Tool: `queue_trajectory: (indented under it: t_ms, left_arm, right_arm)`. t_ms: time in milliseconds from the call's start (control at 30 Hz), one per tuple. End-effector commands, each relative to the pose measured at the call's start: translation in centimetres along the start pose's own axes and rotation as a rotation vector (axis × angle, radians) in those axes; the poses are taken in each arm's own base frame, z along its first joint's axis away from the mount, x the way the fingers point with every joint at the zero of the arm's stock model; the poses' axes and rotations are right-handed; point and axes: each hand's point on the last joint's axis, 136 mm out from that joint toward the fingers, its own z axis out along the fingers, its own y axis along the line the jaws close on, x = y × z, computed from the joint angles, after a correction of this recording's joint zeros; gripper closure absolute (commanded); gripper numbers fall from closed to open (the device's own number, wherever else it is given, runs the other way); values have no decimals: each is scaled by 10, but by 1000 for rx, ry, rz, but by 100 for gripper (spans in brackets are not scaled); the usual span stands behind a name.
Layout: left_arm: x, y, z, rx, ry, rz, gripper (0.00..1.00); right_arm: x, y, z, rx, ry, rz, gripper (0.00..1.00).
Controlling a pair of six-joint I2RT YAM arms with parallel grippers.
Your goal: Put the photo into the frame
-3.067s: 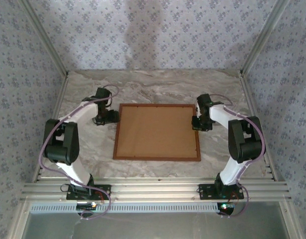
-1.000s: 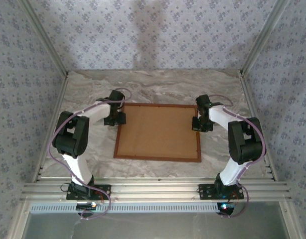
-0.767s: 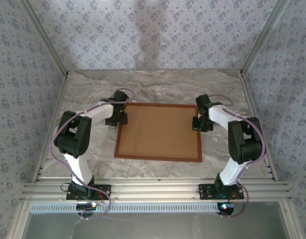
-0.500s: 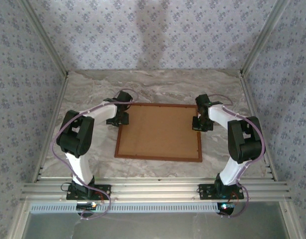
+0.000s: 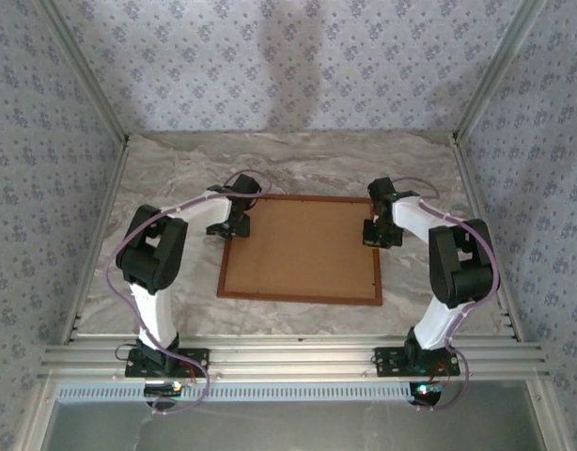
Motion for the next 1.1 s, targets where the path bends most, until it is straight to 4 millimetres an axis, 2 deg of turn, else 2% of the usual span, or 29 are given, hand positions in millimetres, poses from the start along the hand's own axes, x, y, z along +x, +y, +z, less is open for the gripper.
queue_trajectory:
  t_ms: [0,333,467,567,700,833,1067]
  left_arm:
    - [84,-65,18,216,287,136,26]
    - [35,-42,-31,281,162,59,18]
    - [18,-24,-51,320,107,0,16]
    - [14,-6,-59,329,85,-38,15]
    - [17,22,-62,322,78,-87,15]
    - [30,42,-59,321,92,-126,15]
    - [61,52,-48,303,161,-133,16]
  right_arm:
    - [8,30,6,-110,39,-9,95]
    - [6,22,2,-88,30,-9,96]
    - [5,21,0,-79,26,-13,96]
    - [3,19,-1,-75,21,-15,96]
    - [3,17,-1,-69,20,-13,96]
    - [2,15,-1,-63,19,-15,96]
    - [3,12,-3,-54,20,-21,96]
